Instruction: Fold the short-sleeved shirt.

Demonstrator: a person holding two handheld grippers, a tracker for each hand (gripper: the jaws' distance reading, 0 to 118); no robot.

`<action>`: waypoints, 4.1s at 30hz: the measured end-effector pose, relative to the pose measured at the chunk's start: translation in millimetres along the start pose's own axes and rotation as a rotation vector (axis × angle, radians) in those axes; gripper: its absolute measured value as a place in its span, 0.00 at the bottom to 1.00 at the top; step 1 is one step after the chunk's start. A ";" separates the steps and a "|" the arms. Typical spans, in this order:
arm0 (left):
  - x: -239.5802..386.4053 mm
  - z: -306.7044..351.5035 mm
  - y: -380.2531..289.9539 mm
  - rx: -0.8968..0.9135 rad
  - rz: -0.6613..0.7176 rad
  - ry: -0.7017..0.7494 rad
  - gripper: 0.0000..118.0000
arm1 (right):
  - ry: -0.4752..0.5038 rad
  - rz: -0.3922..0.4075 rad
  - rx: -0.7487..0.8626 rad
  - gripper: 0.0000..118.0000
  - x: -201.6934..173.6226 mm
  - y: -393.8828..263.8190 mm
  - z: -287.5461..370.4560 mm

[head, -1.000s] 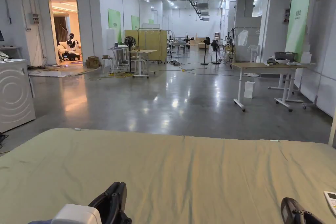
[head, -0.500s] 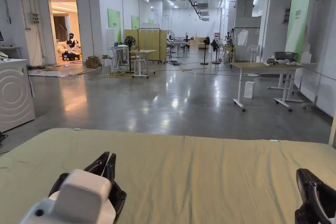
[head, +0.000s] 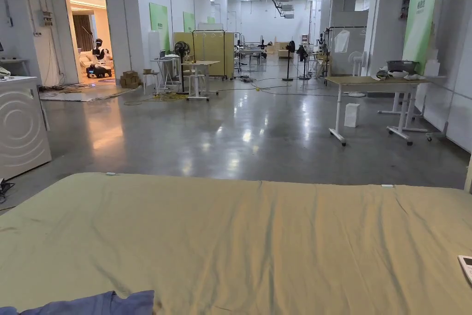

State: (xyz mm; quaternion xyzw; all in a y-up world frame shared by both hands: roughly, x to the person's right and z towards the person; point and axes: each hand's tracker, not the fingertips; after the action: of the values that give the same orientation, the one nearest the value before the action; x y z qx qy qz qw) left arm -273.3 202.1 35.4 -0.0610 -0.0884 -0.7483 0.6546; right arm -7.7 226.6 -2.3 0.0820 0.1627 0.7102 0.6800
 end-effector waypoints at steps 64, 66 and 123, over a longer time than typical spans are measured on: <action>-116.3 50.1 -119.9 -0.062 1.794 0.157 0.07 | -0.086 -1.638 -0.059 0.00 65.4 -64.9 26.5; -115.2 49.1 -127.1 -0.071 1.854 0.169 0.07 | -0.081 -1.632 -0.068 0.00 63.5 -64.6 27.5; -70.6 99.6 -161.8 -0.339 1.791 0.301 0.07 | 0.238 -1.605 0.082 0.00 66.9 11.4 -36.2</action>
State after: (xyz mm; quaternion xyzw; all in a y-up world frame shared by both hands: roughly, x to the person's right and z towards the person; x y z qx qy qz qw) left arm -426.4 312.2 109.6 -0.1038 0.1885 0.0342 0.9760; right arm -34.7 288.4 -39.2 -0.1111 0.2691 0.0036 0.9567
